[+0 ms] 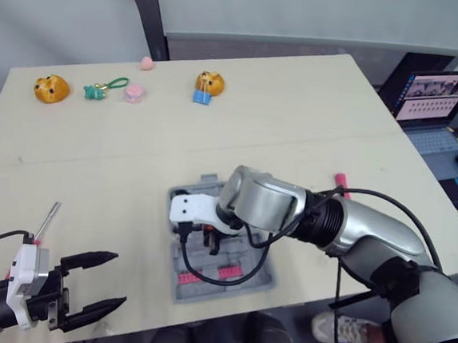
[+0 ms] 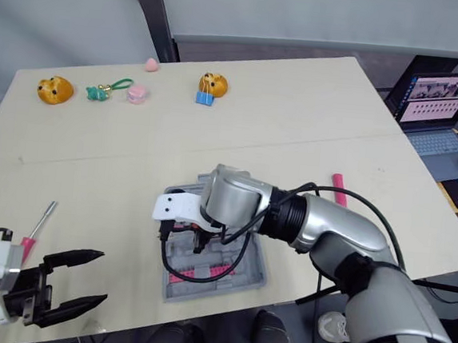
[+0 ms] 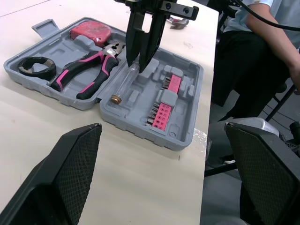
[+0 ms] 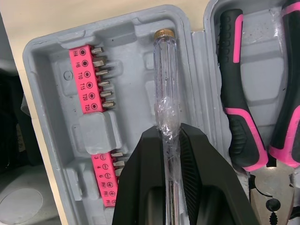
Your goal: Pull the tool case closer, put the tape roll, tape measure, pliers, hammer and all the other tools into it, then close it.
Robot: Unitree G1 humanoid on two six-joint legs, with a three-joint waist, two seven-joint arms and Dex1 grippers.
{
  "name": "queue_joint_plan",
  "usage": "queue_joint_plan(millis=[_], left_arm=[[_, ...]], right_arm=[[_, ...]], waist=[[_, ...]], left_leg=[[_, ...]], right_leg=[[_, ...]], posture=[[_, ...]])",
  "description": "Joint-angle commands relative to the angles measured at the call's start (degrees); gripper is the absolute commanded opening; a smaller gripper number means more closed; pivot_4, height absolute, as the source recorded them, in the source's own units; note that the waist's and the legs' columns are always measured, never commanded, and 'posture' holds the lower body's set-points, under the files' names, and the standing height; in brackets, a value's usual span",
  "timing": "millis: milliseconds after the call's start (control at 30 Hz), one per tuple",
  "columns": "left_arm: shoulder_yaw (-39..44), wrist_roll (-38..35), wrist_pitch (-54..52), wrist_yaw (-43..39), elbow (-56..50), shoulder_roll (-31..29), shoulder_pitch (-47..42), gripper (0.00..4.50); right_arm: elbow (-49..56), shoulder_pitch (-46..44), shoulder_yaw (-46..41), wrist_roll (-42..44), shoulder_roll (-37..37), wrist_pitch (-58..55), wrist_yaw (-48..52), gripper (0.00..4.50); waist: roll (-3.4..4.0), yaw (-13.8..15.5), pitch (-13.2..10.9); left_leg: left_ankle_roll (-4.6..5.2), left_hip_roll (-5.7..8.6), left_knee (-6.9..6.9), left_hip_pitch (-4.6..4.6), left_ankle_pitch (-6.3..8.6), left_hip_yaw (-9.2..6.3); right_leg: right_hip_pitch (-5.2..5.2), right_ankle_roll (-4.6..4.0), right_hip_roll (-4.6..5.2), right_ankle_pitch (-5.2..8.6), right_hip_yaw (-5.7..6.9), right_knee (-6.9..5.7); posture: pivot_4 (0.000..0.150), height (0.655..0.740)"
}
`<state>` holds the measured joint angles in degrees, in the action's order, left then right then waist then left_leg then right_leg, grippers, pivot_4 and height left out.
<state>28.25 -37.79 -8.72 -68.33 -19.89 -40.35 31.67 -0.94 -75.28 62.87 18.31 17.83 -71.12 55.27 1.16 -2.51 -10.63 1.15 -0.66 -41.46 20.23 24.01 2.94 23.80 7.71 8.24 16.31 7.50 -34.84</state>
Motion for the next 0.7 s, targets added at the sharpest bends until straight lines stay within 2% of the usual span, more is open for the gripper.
queue_joint_plan(millis=[33, 700], left_arm=[[1.0, -0.4, 0.0, 0.5, -1.8, 0.3, 0.5, 4.50], [-0.8, 0.0, -0.2, 2.0, -2.5, 0.6, -0.4, 4.50]], right_arm=[[-0.4, 0.2, 0.4, -1.6, -1.2, 1.0, 1.2, 0.08], [-2.9, 1.0, -0.3, -4.9, -3.6, 1.6, 3.1, 0.08]], waist=[[0.00, -0.2, 0.0], [0.00, -0.7, 0.0]], left_leg=[[0.00, 0.00, 0.00, 0.00, 0.00, 0.00], [-0.01, 0.00, -0.01, -0.01, 0.00, -0.01]], right_leg=[[0.00, 0.00, 0.00, 0.00, 0.00, 0.00], [0.01, -0.01, 0.00, 0.00, 0.00, -0.04]], posture=[[0.150, 0.7155], [0.150, 0.7155]])
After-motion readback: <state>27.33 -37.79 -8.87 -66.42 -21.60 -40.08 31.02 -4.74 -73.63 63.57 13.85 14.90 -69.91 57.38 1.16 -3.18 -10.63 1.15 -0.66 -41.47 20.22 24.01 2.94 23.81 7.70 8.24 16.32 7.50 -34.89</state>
